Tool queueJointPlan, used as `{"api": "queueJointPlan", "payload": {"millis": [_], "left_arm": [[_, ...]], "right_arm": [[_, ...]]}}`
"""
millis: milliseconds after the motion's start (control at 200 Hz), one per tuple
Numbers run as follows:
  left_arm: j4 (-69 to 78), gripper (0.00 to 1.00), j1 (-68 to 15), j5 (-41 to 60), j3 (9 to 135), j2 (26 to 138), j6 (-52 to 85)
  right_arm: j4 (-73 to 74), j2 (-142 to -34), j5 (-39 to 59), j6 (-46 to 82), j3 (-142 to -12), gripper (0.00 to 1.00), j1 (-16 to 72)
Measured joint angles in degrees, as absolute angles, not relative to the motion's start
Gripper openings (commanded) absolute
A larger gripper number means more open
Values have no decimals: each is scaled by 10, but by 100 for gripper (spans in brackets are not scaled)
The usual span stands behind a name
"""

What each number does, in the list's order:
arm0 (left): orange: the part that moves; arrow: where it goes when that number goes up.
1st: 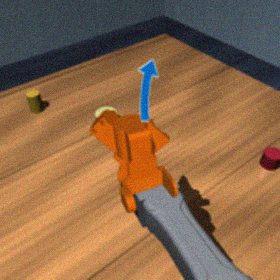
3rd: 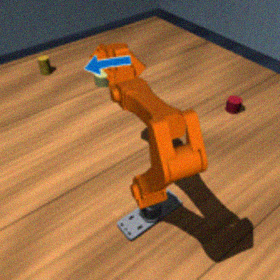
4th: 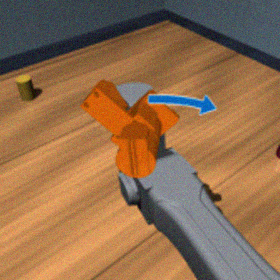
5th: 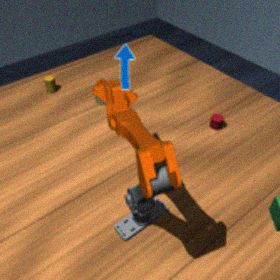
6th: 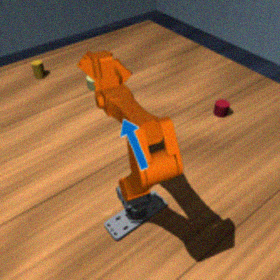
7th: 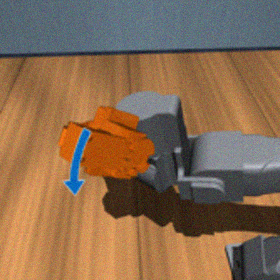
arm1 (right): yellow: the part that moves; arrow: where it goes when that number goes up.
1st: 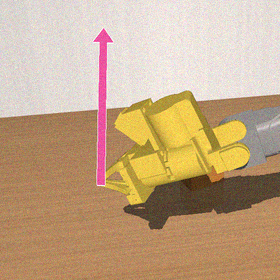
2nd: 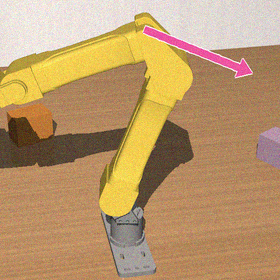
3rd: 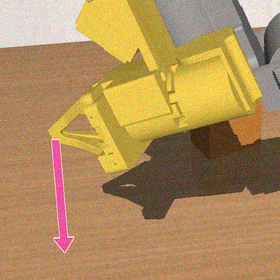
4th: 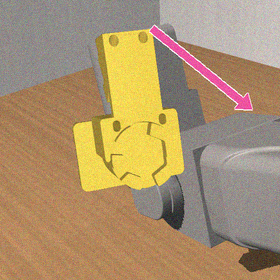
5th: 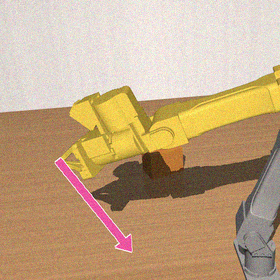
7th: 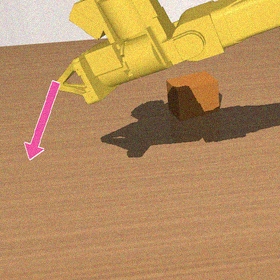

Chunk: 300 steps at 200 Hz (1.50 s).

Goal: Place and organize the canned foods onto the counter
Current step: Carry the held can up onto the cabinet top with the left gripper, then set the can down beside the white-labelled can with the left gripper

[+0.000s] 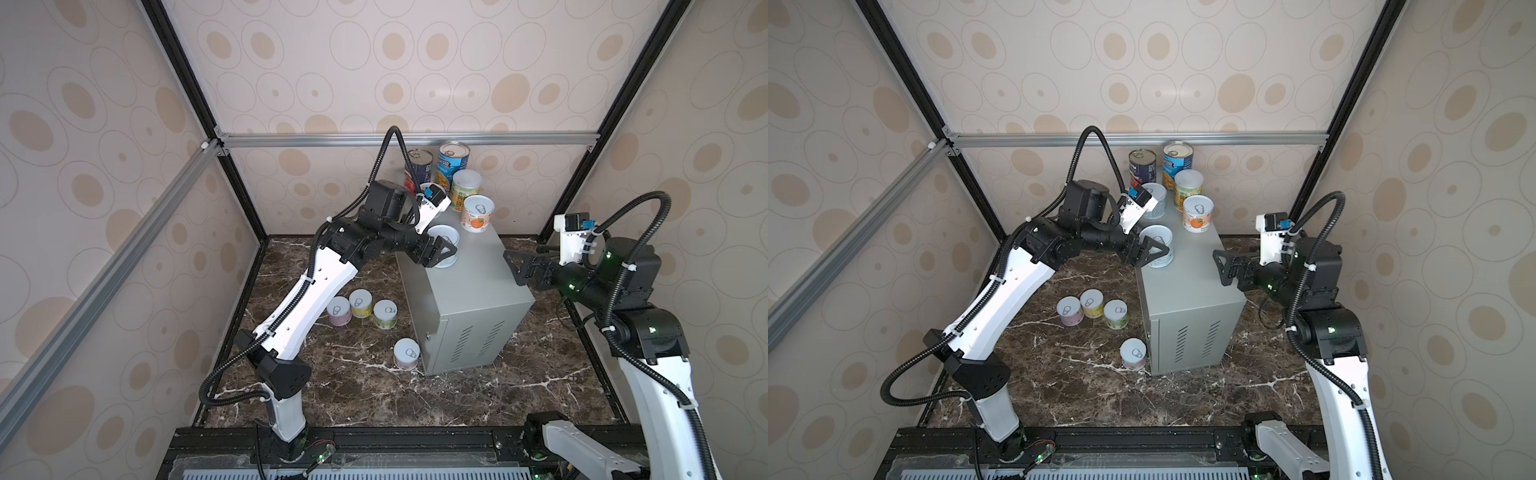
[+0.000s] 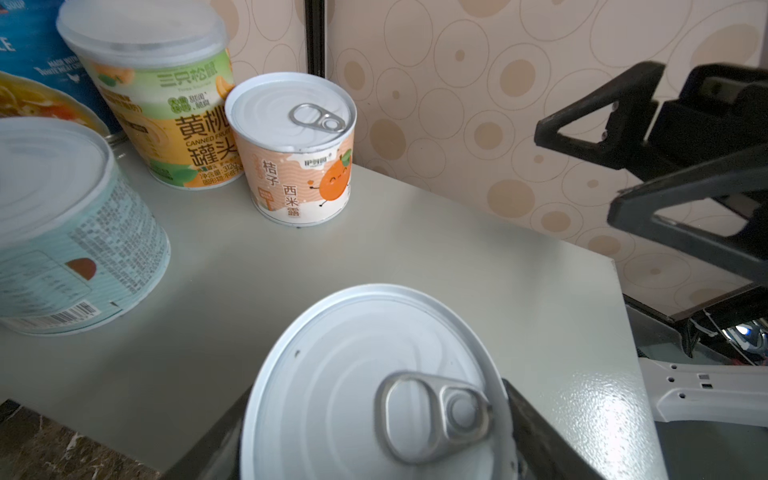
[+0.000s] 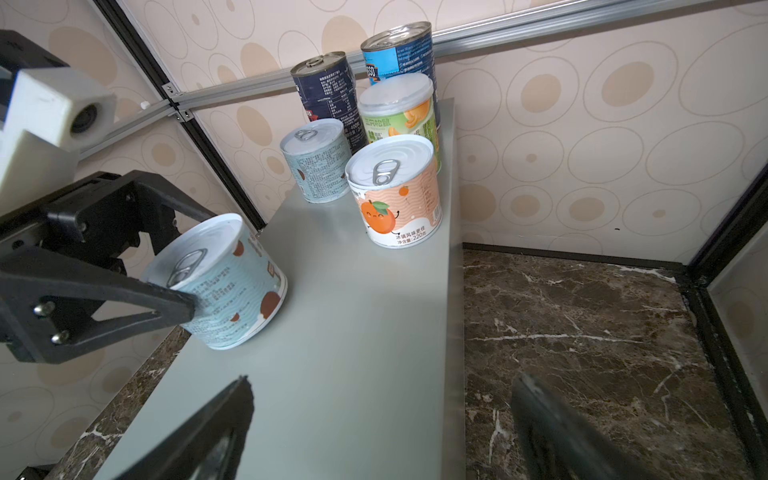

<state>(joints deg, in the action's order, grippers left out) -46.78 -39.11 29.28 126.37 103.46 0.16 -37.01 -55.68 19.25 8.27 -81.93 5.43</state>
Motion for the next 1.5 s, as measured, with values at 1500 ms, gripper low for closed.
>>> {"api": "queueJointPlan", "payload": {"millis": [1500], "left_arm": [[-137,81,-393,213,920,886,88]], "right_arm": [[-369,-536,180,74,-801,100,55]]}}
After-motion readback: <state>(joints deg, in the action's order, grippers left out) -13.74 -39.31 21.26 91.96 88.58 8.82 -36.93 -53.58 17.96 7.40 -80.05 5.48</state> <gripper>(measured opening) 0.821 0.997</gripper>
